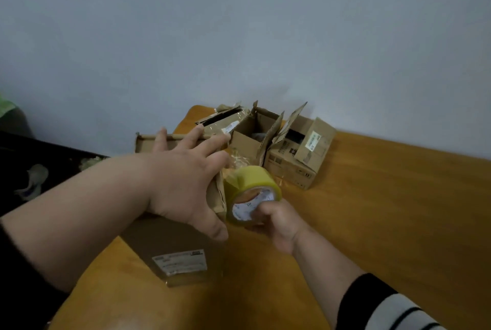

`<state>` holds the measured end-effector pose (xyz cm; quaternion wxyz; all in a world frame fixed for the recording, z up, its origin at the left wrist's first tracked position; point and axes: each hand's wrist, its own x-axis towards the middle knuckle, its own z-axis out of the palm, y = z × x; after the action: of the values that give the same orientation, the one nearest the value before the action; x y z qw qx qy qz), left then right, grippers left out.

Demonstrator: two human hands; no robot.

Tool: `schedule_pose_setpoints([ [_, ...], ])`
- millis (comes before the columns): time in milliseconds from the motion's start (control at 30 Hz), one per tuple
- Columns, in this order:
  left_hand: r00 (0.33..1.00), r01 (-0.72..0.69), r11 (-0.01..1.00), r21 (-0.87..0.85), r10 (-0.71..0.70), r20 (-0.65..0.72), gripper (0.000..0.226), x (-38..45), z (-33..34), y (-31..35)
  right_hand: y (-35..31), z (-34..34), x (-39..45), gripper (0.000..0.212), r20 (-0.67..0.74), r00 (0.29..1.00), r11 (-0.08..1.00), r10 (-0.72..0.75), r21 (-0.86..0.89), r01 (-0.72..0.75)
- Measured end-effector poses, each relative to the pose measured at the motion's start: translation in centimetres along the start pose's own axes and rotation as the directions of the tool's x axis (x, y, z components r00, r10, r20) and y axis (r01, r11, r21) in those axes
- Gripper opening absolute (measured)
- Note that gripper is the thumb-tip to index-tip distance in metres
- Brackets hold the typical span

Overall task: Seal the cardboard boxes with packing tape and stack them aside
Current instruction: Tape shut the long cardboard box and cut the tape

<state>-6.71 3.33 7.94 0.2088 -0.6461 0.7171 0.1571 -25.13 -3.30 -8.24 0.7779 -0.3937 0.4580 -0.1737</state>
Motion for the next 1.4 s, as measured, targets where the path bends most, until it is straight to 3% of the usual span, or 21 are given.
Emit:
schedule_pose_setpoints([
  [200, 0.989, -0.100, 0.992, -0.073, 0.092, -0.115, 0.105, 1.4, -2.1, 0.1, -1.8, -2.2, -0.9, 0.044, -0.014, 0.997, 0.995, -0.074, 0.061, 0.074],
  [300, 0.972, -0.136, 0.984, -0.114, 0.110, -0.209, 0.112, 2.2, -2.2, 0.9, -2.6, -4.0, -1.6, 0.059, -0.064, 0.990, 0.989, -0.128, 0.066, 0.132],
  [433, 0.877, -0.270, 0.943, -0.194, 0.158, -0.453, 0.112, 2.9, -2.4, 2.1, -4.9, -6.3, -3.0, 0.065, -0.107, 0.960, 0.960, -0.257, 0.084, 0.266],
  [533, 0.782, -0.396, 0.855, -0.336, 0.121, -0.612, 0.110, 3.2, -1.1, 2.5, -7.8, -8.2, -4.5, 0.062, -0.082, 0.911, 0.902, -0.404, 0.127, 0.412],
  [633, 0.741, -0.488, 0.682, -0.545, -0.007, -0.672, 0.104, 3.5, 2.6, 2.8, -10.2, -8.4, -5.6, 0.058, 0.011, 0.876, 0.874, -0.482, 0.078, 0.480],
  [700, 0.756, -0.466, 0.656, -0.594, -0.053, -0.652, 0.101, 3.5, 6.5, 2.6, -10.6, -7.4, -5.6, 0.052, 0.095, 0.879, 0.854, -0.468, -0.205, 0.477],
  [767, 0.821, -0.380, 0.694, -0.612, -0.051, -0.568, 0.100, 3.3, 10.6, 1.8, -9.9, -5.8, -5.3, 0.048, 0.151, 0.914, 0.735, -0.378, -0.552, 0.395],
  [867, 0.935, -0.164, 0.828, -0.537, -0.044, -0.352, 0.109, 3.0, 15.8, 0.2, -7.5, -3.2, -3.9, 0.048, 0.217, 0.944, 0.541, -0.249, -0.777, 0.321],
  [967, 0.971, 0.044, 0.894, -0.446, -0.143, -0.190, 0.121, 2.8, 19.0, 0.4, -4.7, -1.2, -2.4, 0.050, 0.274, 0.943, 0.475, -0.188, -0.815, 0.331],
  [1100, 0.939, 0.166, 0.806, -0.568, -0.305, -0.158, 0.131, 4.4, 20.2, 3.6, -3.9, -0.9, -1.6, 0.053, 0.259, 0.955, 0.497, -0.145, -0.816, 0.297],
  [1200, 0.907, 0.202, 0.709, -0.676, -0.395, -0.144, 0.125, 6.3, 20.4, 6.0, -4.6, -1.5, -1.3, 0.061, 0.255, 0.963, 0.496, -0.090, -0.827, 0.265],
  [1300, 0.893, 0.220, 0.697, -0.683, -0.426, -0.147, 0.123, 7.6, 20.5, 7.1, -4.9, -2.5, -1.0, 0.062, 0.255, 0.967, 0.410, -0.016, -0.880, 0.239],
  [1400, 0.893, 0.226, 0.687, -0.690, -0.430, -0.136, 0.122, 8.1, 20.9, 7.4, -5.1, -3.6, -1.0, 0.057, 0.266, 0.964, 0.426, -0.011, -0.871, 0.246],
])
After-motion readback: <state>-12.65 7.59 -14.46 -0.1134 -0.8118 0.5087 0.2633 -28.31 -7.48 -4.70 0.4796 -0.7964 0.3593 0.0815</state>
